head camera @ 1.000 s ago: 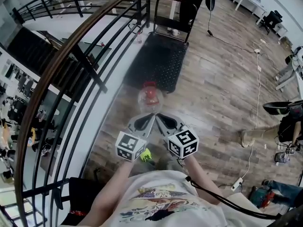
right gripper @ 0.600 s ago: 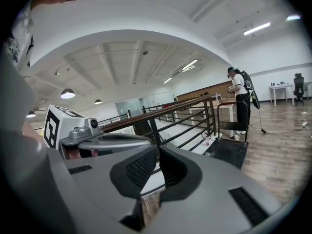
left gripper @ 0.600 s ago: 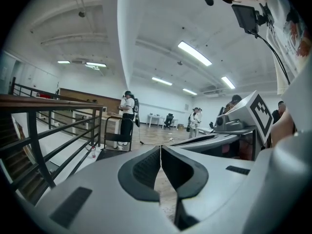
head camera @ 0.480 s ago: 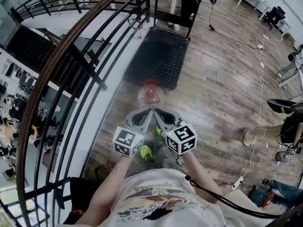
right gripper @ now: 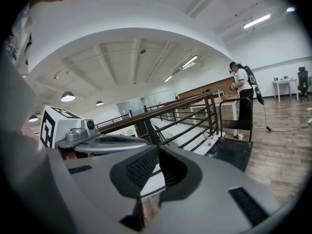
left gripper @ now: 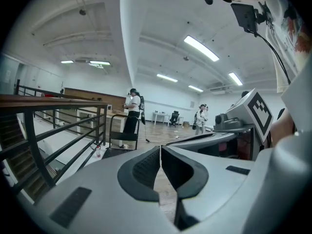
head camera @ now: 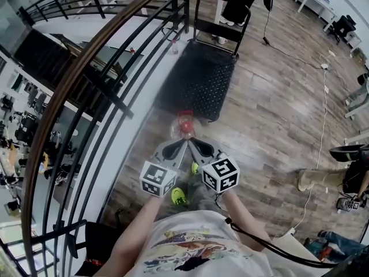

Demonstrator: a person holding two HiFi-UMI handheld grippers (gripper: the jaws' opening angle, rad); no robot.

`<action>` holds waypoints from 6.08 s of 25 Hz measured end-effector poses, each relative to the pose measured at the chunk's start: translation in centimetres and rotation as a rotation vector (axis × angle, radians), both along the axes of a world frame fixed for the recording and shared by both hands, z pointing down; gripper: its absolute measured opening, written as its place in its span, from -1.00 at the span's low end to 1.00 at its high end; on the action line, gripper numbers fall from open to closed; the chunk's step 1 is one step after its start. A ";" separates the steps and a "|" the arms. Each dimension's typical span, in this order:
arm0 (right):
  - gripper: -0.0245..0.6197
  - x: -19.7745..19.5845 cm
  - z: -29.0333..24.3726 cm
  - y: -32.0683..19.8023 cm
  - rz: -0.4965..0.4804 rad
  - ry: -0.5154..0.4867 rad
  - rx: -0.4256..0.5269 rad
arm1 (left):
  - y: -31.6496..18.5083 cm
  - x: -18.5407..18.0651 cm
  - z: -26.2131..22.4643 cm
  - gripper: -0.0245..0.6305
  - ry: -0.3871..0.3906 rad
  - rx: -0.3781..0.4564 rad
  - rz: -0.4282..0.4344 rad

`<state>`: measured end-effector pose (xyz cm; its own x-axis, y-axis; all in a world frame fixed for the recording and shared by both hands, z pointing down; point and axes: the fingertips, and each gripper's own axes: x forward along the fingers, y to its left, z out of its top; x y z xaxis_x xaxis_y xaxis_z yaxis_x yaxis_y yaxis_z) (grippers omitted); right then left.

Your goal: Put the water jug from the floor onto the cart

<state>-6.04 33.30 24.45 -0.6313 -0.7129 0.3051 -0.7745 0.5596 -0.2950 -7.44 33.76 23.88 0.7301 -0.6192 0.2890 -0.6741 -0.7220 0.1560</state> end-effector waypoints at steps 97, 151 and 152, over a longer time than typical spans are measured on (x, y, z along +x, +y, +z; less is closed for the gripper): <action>-0.40 3.4 51.3 -27.8 0.135 0.241 -0.374 | -28.8 -1.4 52.4 -0.24 -0.190 -0.345 -0.333; -0.82 3.0 47.6 -24.6 0.201 0.122 -0.310 | -25.5 -3.7 48.8 -0.64 -0.242 -0.241 -0.362; -0.81 3.0 46.9 -24.8 0.203 0.123 -0.303 | -25.7 -3.6 48.1 -0.64 -0.242 -0.234 -0.357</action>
<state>-3.00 8.48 71.37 -0.4325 -0.6851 0.5861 -0.9003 0.2932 -0.3217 -11.09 8.06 71.98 0.3791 -0.7168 0.5853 -0.9100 -0.4037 0.0950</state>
